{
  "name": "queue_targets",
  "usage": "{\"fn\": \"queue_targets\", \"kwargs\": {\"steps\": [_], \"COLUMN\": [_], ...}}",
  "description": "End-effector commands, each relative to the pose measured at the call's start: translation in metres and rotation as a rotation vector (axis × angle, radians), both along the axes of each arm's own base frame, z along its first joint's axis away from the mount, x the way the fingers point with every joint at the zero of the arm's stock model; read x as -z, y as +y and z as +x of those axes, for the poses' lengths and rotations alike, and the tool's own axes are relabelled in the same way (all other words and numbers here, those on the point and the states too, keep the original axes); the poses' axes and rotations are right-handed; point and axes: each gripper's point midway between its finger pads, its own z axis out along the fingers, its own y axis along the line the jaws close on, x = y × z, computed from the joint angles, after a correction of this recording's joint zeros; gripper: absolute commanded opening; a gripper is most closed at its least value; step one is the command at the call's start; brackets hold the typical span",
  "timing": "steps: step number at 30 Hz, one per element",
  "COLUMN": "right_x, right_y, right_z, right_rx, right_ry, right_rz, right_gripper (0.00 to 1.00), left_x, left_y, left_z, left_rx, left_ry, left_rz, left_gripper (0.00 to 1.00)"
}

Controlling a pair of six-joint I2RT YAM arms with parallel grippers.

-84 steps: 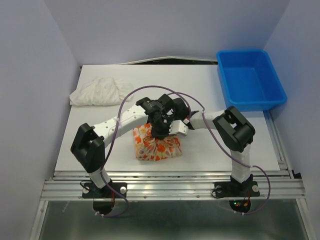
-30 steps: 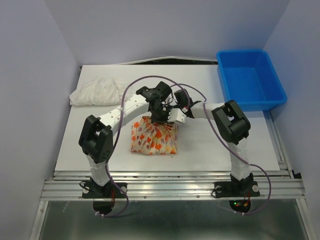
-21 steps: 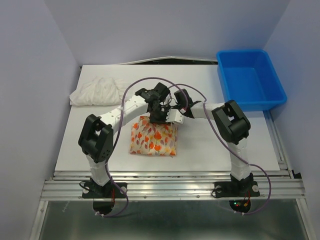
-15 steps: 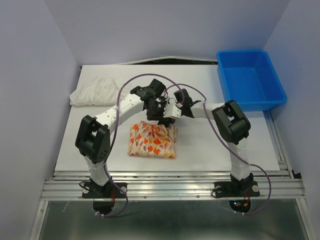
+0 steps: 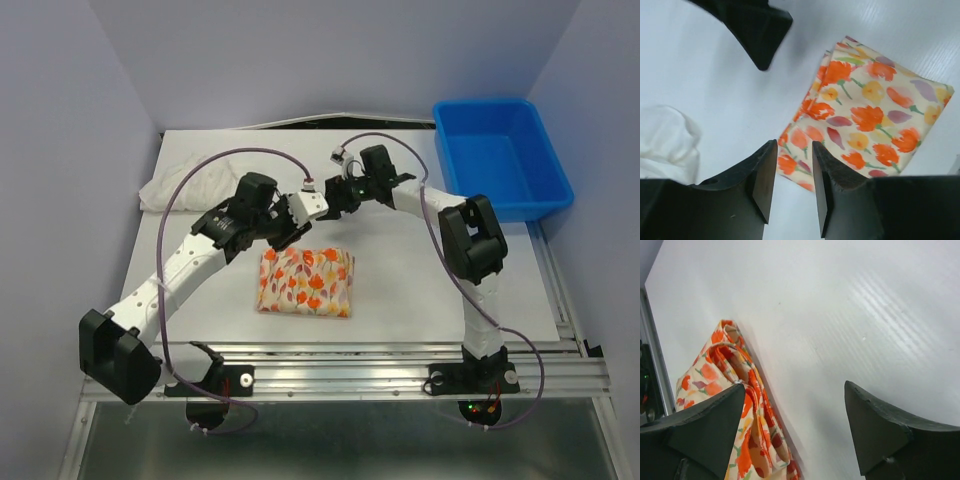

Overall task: Fold and stack the skirts
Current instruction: Fold the skirt

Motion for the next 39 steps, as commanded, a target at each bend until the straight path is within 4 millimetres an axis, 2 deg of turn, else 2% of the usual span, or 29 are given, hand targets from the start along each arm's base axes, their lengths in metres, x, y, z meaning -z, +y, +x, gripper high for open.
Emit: {"fn": "queue_targets", "kwargs": {"steps": [1, 2, 4, 5, 6, 7, 8, 9, 10, 12, 13, 15, 17, 19, 22, 24, 25, 26, 30, 31, 32, 34, 35, 36, 37, 39], "right_x": [-0.088, -0.1, -0.108, -0.117, -0.133, -0.123, -0.134, -0.133, -0.118, -0.119, -0.102, -0.082, -0.05, -0.018, 0.014, 0.03, 0.037, 0.05, 0.064, 0.061, 0.055, 0.031, 0.013, -0.002, -0.032, -0.059], "right_y": [-0.001, -0.004, -0.012, -0.016, -0.015, -0.019, -0.02, -0.021, -0.015, -0.002, -0.001, 0.002, 0.0, -0.004, -0.008, -0.019, -0.026, -0.035, -0.082, -0.084, -0.091, -0.088, -0.083, -0.079, -0.063, -0.051], "right_z": [0.017, 0.016, 0.006, -0.013, -0.02, -0.037, -0.052, -0.063, -0.089, -0.125, -0.141, -0.158, -0.169, -0.168, -0.155, -0.137, -0.121, -0.115, -0.074, -0.071, -0.066, -0.064, -0.063, -0.064, -0.072, -0.077], "right_rx": [0.056, 0.066, 0.083, 0.07, 0.057, 0.043, 0.042, 0.031, -0.023, -0.098, -0.116, -0.139, -0.143, -0.121, -0.07, -0.016, 0.046, 0.065, 0.173, 0.166, 0.17, 0.151, 0.153, 0.152, 0.124, 0.101], "right_ry": [-0.144, -0.164, -0.168, -0.141, -0.143, -0.079, -0.028, 0.006, 0.069, 0.094, 0.136, 0.174, 0.247, 0.289, 0.268, 0.237, 0.212, 0.212, 0.152, 0.126, 0.113, 0.077, 0.091, 0.103, 0.122, 0.082], "right_rz": [0.047, 0.046, 0.036, 0.055, 0.086, 0.089, 0.129, 0.148, 0.166, 0.204, 0.182, 0.155, 0.108, 0.045, -0.04, -0.089, -0.136, -0.179, -0.296, -0.309, -0.324, -0.307, -0.278, -0.248, -0.178, -0.138], "right_gripper": [0.86, 0.85, 0.8, 0.75, 0.72, 0.69, 0.68, 0.67, 0.66, 0.67, 0.67, 0.67, 0.67, 0.66, 0.65, 0.64, 0.64, 0.63, 0.63, 0.63, 0.63, 0.66, 0.69, 0.71, 0.75, 0.77], "left_x": [0.022, 0.026, 0.034, 0.042, 0.047, 0.061, 0.068, 0.072, 0.085, 0.096, 0.113, 0.129, 0.15, 0.165, 0.176, 0.179, 0.179, 0.177, 0.152, 0.145, 0.129, 0.11, 0.089, 0.079, 0.06, 0.044], "left_y": [-0.005, -0.003, -0.003, -0.003, -0.002, -0.001, 0.004, 0.006, 0.008, 0.022, 0.027, 0.039, 0.041, 0.043, 0.044, 0.045, 0.046, 0.046, 0.037, 0.036, 0.035, 0.037, 0.041, 0.043, 0.049, 0.056], "left_z": [-0.007, -0.007, -0.01, -0.013, -0.013, -0.016, -0.012, -0.008, -0.006, 0.009, 0.013, 0.019, 0.022, 0.023, 0.03, 0.037, 0.041, 0.048, 0.061, 0.063, 0.065, 0.068, 0.067, 0.067, 0.064, 0.062], "left_rx": [-0.213, -0.233, -0.246, -0.252, -0.263, -0.272, -0.304, -0.313, -0.329, -0.397, -0.431, -0.481, -0.477, -0.489, -0.507, -0.517, -0.519, -0.519, -0.49, -0.483, -0.469, -0.468, -0.472, -0.472, -0.486, -0.521], "left_ry": [0.217, 0.246, 0.313, 0.376, 0.402, 0.456, 0.488, 0.497, 0.544, 0.577, 0.624, 0.679, 0.719, 0.768, 0.773, 0.761, 0.755, 0.74, 0.695, 0.682, 0.643, 0.58, 0.512, 0.47, 0.4, 0.346], "left_rz": [-0.257, -0.286, -0.335, -0.38, -0.395, -0.399, -0.414, -0.424, -0.418, -0.43, -0.415, -0.403, -0.35, -0.325, -0.311, -0.301, -0.296, -0.3, -0.359, -0.37, -0.391, -0.418, -0.432, -0.441, -0.452, -0.475], "left_gripper": [0.44, 0.43, 0.41, 0.4, 0.4, 0.4, 0.4, 0.4, 0.39, 0.39, 0.38, 0.36, 0.34, 0.33, 0.33, 0.33, 0.33, 0.33, 0.34, 0.35, 0.38, 0.43, 0.48, 0.53, 0.62, 0.7]}}
